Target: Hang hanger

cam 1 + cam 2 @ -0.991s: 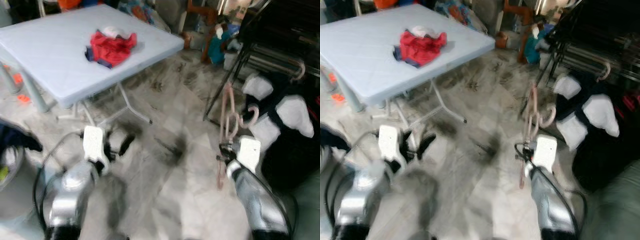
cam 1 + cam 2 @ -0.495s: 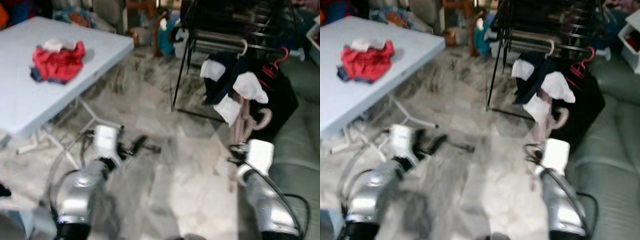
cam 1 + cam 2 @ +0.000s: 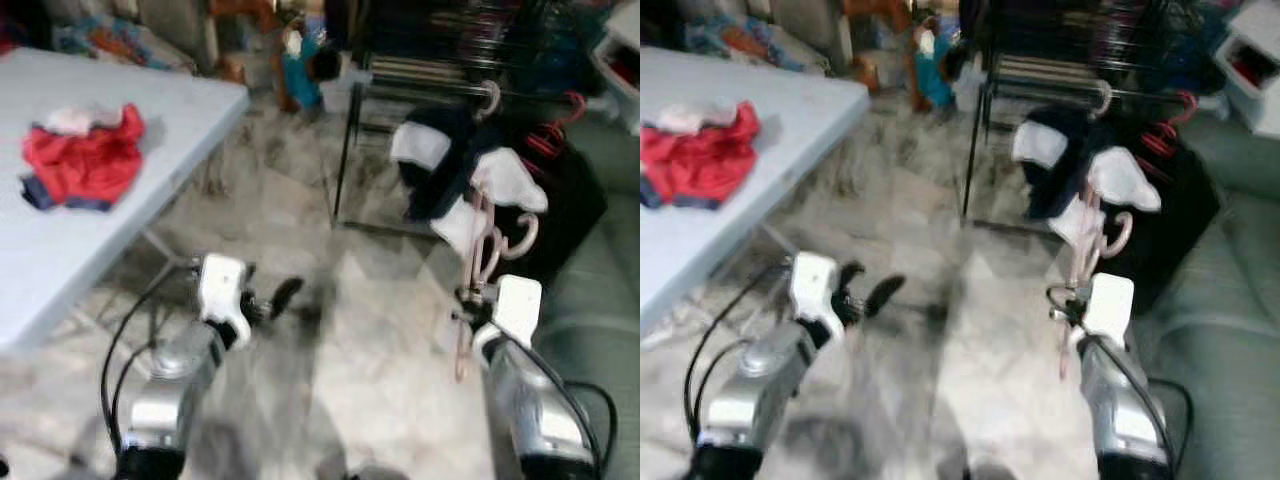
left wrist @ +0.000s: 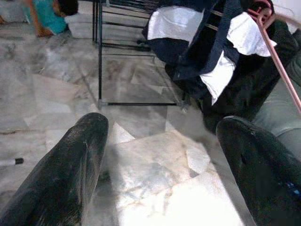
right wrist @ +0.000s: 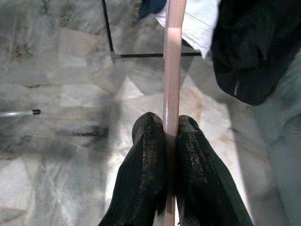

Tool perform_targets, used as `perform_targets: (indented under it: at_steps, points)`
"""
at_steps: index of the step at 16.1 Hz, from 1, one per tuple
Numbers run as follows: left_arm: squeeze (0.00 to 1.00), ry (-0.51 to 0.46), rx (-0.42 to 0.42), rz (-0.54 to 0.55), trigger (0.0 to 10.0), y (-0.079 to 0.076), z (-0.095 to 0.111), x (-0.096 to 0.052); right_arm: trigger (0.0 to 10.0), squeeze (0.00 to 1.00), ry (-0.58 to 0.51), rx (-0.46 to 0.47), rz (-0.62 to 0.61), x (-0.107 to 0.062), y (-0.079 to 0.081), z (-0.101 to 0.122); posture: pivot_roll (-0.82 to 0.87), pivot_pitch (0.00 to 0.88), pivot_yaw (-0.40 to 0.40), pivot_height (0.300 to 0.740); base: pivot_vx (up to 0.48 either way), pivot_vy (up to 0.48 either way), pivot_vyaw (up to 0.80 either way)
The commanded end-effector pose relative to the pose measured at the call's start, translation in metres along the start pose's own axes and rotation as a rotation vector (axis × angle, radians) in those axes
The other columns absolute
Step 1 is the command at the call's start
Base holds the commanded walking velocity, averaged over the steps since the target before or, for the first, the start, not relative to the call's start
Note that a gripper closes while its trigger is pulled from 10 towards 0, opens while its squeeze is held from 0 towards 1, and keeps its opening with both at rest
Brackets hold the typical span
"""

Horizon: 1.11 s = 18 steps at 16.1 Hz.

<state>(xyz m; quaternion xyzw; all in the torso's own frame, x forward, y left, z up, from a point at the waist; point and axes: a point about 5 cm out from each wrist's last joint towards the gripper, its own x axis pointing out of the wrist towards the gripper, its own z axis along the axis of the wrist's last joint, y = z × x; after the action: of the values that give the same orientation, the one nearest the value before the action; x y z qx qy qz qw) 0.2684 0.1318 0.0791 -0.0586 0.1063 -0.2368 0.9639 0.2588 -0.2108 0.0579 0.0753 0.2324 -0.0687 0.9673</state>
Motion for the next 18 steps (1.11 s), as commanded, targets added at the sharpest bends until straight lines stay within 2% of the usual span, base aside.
perform_targets:
  at_steps: [1,3,9,18]
  points:
    - [0.00,-0.018,0.025,0.022,10.0,0.007,0.006,-0.004,10.0,0.00,0.009,-0.015,0.082,0.002,0.015,0.002,0.04,0.021,-0.039,0.740,0.349,0.326,0.00]
    - [0.00,-0.024,0.028,0.010,10.0,0.004,0.008,-0.002,10.0,0.00,0.055,-0.076,0.118,0.005,0.017,-0.003,0.05,0.021,-0.037,0.740,0.351,0.328,0.00]
    - [0.00,-0.029,0.037,-0.042,10.0,-0.006,0.007,-0.002,10.0,0.00,0.078,-0.070,0.147,0.007,0.024,-0.007,0.05,0.021,-0.037,0.740,0.472,0.000,0.00]
    - [0.00,-0.009,0.047,-0.084,10.0,-0.018,0.002,-0.003,10.0,0.00,0.016,-0.071,0.077,0.014,0.021,0.006,0.05,0.025,-0.042,0.740,0.474,0.000,0.00]
